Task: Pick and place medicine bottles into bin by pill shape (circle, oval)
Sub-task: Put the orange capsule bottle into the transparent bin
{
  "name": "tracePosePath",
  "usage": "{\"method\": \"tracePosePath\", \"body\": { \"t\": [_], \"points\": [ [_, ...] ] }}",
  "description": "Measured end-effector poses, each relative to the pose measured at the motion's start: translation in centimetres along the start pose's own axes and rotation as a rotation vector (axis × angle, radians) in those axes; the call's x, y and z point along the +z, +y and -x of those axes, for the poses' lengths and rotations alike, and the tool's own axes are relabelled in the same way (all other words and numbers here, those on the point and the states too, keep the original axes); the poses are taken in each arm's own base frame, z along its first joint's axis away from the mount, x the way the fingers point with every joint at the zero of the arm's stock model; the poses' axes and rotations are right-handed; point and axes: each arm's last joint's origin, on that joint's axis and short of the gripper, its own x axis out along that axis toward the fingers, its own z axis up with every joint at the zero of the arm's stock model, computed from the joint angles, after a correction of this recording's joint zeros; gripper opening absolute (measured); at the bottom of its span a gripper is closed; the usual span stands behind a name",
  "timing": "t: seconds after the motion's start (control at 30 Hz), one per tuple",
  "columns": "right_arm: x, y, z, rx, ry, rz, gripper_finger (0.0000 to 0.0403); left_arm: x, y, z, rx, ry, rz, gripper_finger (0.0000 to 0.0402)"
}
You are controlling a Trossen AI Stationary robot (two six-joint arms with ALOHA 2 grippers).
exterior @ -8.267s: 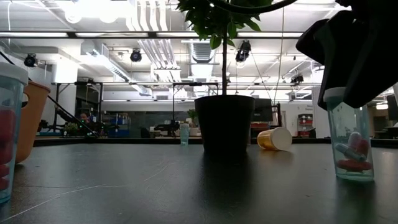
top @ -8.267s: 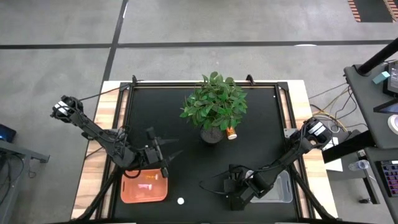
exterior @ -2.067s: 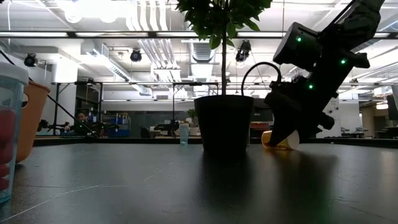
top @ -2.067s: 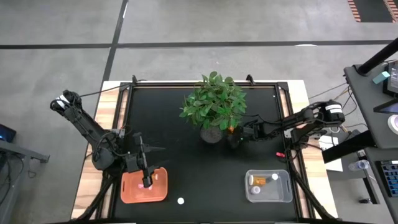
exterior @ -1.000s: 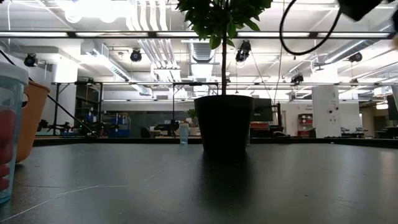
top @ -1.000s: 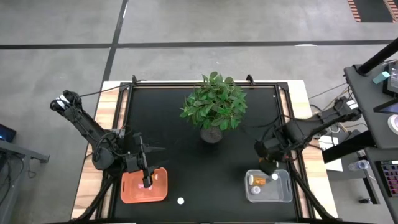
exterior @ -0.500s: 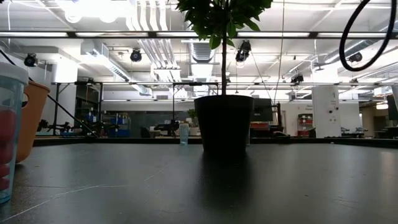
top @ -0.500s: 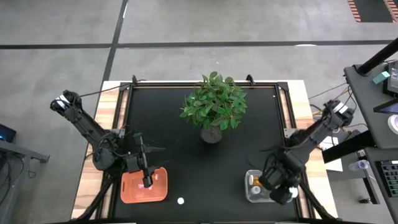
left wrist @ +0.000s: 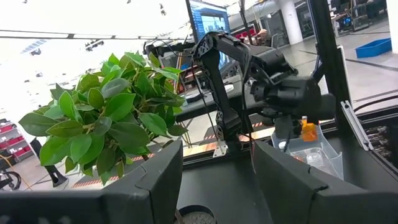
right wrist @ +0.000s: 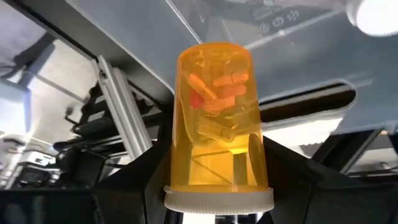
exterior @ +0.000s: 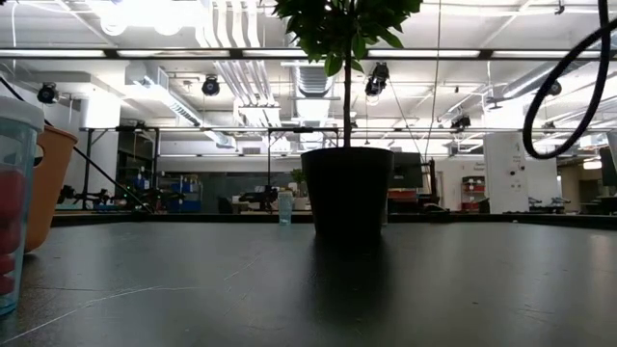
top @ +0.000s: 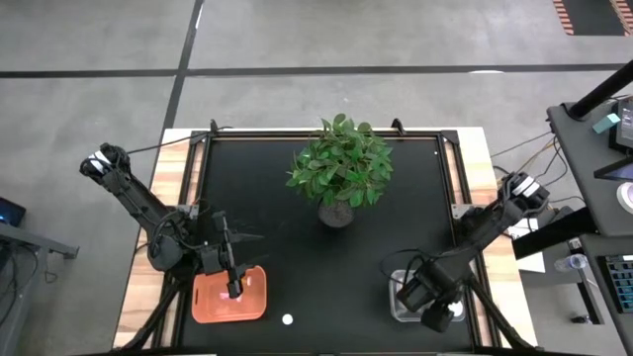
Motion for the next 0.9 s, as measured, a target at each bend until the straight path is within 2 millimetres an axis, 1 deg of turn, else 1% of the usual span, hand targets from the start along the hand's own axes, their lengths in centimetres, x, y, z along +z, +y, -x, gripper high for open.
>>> {"method": "tracePosePath", "body": {
  "t": [0.23, 0.47, 0.77, 0.9],
  "points": [
    [1.4, 0.2, -0.7, -0.032, 0.015, 0.024, 0.0196, 0.0, 0.0, 0.0, 0.000, 0.000, 0.001, 0.0180],
    [2.5, -0.1, -0.8, -0.053, 0.029, 0.021, 0.0196, 0.0, 0.0, 0.0, 0.000, 0.000, 0.001, 0.0180],
    [3.4, -0.1, -1.3, -0.068, 0.039, 0.029, 0.0197, 0.0, 0.0, 0.0, 0.000, 0.000, 0.000, 0.0180],
    [3.6, -0.1, -1.3, -0.066, 0.040, 0.023, 0.0216, 0.0, 0.0, 0.0, 0.000, 0.000, 0.000, 0.0180]
  ]
}}
